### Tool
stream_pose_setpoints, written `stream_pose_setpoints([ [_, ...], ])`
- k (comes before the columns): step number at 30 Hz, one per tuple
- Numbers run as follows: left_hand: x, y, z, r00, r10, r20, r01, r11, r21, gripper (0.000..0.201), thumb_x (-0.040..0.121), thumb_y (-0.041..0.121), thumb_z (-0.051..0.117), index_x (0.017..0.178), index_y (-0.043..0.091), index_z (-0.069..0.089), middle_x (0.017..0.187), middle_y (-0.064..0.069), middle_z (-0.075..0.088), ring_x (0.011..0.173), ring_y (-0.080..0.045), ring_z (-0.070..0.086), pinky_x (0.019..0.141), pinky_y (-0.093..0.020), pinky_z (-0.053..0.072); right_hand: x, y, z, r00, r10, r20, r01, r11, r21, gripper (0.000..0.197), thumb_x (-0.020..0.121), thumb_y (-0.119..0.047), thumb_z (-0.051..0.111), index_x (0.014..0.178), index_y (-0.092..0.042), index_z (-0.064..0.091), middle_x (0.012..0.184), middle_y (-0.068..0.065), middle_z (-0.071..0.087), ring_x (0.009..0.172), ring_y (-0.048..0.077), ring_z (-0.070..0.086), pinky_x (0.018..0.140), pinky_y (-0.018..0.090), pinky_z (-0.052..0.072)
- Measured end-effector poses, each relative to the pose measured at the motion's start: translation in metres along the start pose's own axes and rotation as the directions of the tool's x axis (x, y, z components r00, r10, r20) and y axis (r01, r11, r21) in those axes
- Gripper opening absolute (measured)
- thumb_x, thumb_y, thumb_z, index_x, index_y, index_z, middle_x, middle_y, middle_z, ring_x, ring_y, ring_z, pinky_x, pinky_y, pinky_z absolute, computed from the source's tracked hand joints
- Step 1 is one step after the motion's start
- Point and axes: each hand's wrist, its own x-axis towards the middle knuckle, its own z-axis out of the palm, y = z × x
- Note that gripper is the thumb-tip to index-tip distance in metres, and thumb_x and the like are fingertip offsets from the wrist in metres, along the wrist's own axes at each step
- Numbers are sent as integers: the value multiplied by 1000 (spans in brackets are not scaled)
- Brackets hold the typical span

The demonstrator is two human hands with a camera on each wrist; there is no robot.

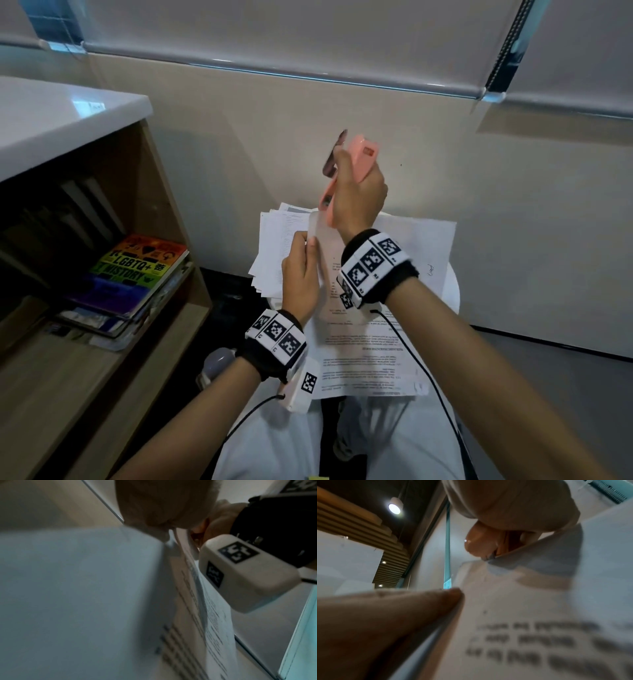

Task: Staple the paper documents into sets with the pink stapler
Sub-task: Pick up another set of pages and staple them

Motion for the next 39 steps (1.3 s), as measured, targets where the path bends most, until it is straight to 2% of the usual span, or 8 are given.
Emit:
stream_pose_setpoints([
  [4, 7, -3, -5, 1000, -8, -5, 8, 999, 52, 30, 103, 21, 33, 74, 12, 35, 62, 9, 33, 54, -3, 37, 54, -19, 29, -3, 13, 7, 998, -67, 8, 67, 988, -141, 34, 75, -55, 53, 70, -22, 59, 65, -9, 62, 74, 22, 62, 85, 42, 49],
  [16, 10, -8, -3, 999, -33, 32, 30, 996, 86, 37, 102, 18, 36, 66, 17, 31, 58, 6, 34, 50, -2, 36, 50, -15, 28, 0, 24, 20, 996, -8, 85, 21, 989, -150, 33, 76, -45, 60, 66, -14, 62, 64, -1, 65, 64, 22, 62, 65, 34, 51],
  [22, 13, -14, -6, 996, -63, 56, 56, 992, 112, 38, 102, 22, 35, 65, 21, 28, 58, 7, 32, 51, -4, 32, 51, -19, 25, 2, 27, 13, 997, -2, 73, 14, 987, -162, 36, 76, -50, 59, 58, -20, 57, 54, -8, 56, 61, 19, 58, 76, 39, 51],
  [25, 16, -21, -11, 992, -88, 88, 77, 990, 121, 37, 102, 27, 35, 66, 19, 28, 61, 6, 31, 55, -5, 27, 54, -24, 24, 12, 16, 1, 999, 46, -17, -47, 996, -73, 36, 74, -58, 59, 66, -23, 61, 57, -10, 64, 78, 21, 66, 89, 40, 50],
  [29, 21, -32, -23, 988, -114, 106, 104, 990, 98, 38, 102, 31, 35, 74, 5, 34, 67, -3, 35, 62, -14, 31, 58, -30, 27, 40, 8, -52, 983, 144, -116, -122, 976, 178, 33, 81, -43, 65, 98, -14, 66, 84, 1, 73, 84, 16, 65, 72, 14, 51],
  [32, 28, -37, -30, 987, -118, 112, 118, 993, 11, 40, 103, 29, 35, 78, -2, 35, 72, -7, 36, 66, -16, 32, 61, -33, 29, 38, 30, -107, 989, 122, 86, -144, 925, 353, 32, 84, -40, 53, 93, -10, 59, 78, 1, 69, 67, 13, 67, 60, 22, 51],
  [35, 34, -40, -26, 979, -143, 146, 154, 986, -67, 37, 103, 29, 33, 78, 2, 37, 75, -6, 39, 70, -17, 35, 65, -33, 32, 9, 66, -150, 889, 240, 389, -351, 904, 245, 43, 94, -41, 36, 86, -8, 63, 69, 9, 69, 61, 25, 67, 48, 20, 46],
  [39, 36, -40, -7, 966, -205, 158, 223, 969, -104, 35, 103, 26, 32, 70, 18, 34, 68, 8, 39, 63, -5, 35, 60, -19, 34, -19, 111, -171, 700, 454, 551, -541, 841, -4, 38, 85, -39, 47, 70, -18, 74, 78, 6, 72, 66, 18, 65, 60, 27, 47],
])
